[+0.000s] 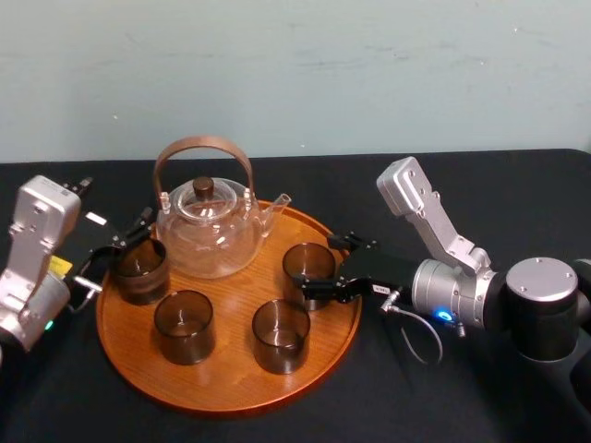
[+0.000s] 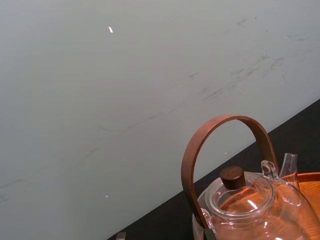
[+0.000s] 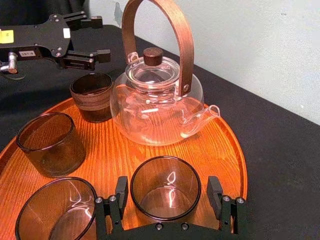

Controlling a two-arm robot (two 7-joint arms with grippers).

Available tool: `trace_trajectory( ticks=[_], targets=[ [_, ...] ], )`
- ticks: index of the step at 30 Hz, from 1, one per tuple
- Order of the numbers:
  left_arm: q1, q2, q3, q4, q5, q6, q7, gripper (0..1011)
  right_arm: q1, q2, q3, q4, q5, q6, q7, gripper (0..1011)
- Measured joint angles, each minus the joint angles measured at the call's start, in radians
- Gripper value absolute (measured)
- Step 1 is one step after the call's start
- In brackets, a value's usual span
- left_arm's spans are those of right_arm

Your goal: Pick up the glass from the table and place it on the tray.

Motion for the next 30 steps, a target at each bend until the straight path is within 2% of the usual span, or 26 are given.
trace_trajectory(
  ticks=[16,21,30],
  targets=[
    [0.000,0.000,0.000,0.000,0.000,0.000,0.000,1001,-0.001,0.002,0.002,-0.002,0.003,0.001,0.005,1002],
    [0.000,0.000,0.000,0.000,0.000,0.000,0.000,1002,-0.013,0.020,0.012,-0.020,0.020,0.000,0.023,1002],
    [0.000,0.000,0.000,0.000,0.000,0.000,0.000,1001,-0.063,0.090,0.046,-0.094,0.058,-0.003,0.040,1002]
  ],
)
